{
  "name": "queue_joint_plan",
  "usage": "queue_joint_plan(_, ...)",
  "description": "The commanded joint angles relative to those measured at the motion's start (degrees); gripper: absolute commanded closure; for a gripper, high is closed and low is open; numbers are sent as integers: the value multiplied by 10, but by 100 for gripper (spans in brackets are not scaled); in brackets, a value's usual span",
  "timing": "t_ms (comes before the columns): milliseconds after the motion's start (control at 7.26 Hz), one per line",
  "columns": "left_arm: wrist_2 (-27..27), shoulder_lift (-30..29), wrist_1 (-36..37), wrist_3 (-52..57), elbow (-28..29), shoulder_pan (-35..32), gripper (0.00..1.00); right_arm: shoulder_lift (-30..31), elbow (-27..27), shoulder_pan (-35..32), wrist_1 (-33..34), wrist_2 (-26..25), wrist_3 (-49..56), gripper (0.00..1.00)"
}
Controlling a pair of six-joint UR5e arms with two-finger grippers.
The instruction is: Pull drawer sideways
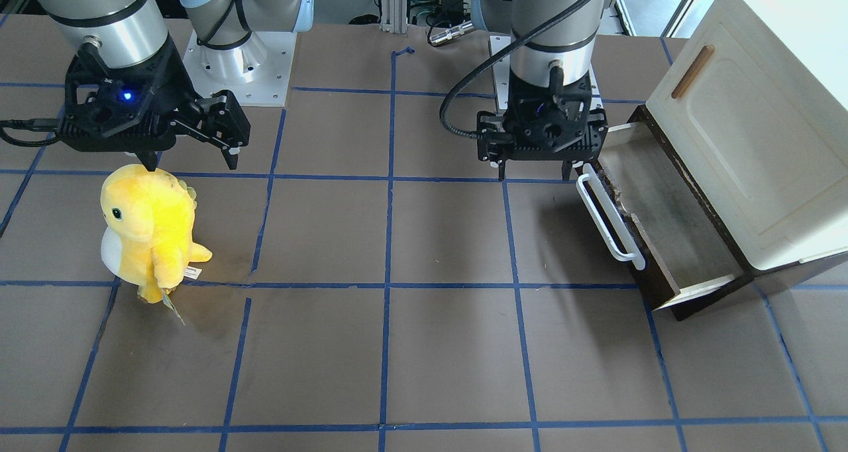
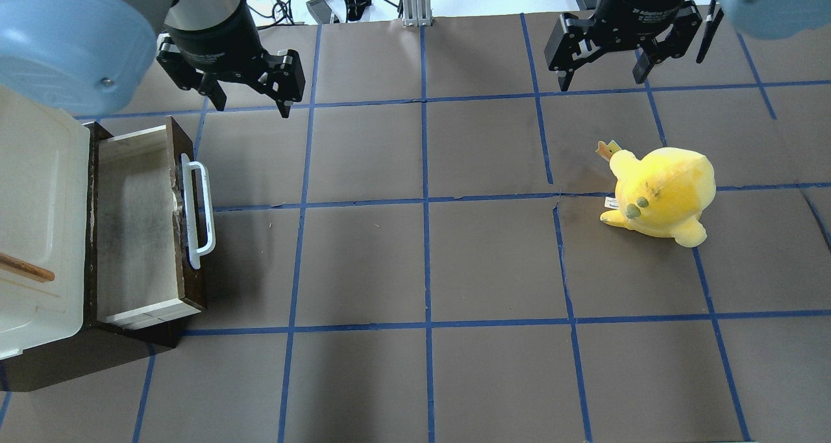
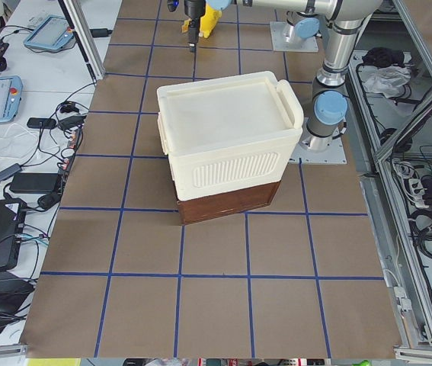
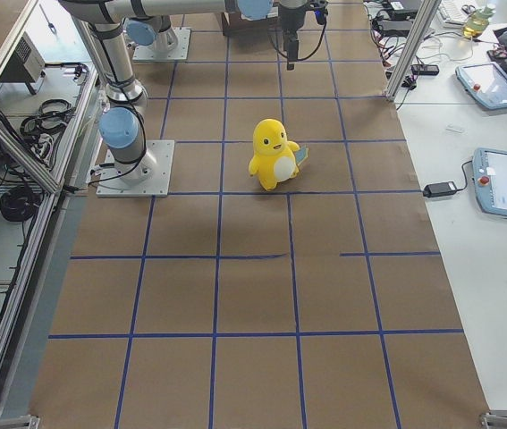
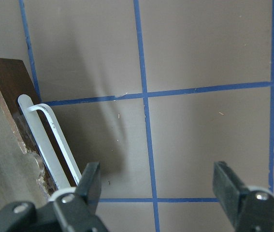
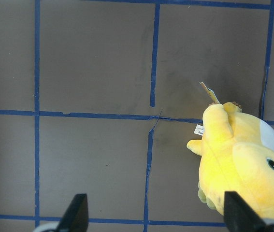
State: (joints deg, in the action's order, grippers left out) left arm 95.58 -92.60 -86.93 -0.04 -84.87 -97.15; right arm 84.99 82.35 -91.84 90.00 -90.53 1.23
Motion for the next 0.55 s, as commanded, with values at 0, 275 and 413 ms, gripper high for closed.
queue_joint_plan(0, -52, 29, 0, 31, -15, 35, 16, 0, 0, 0, 0, 0, 0, 0)
queue_joint_plan(275, -56, 65, -18, 32, -61, 35, 16, 0, 0, 0, 0, 0, 0, 0)
queue_joint_plan(413, -56, 76, -17, 31, -71, 35, 16, 0, 0, 0, 0, 0, 1, 0)
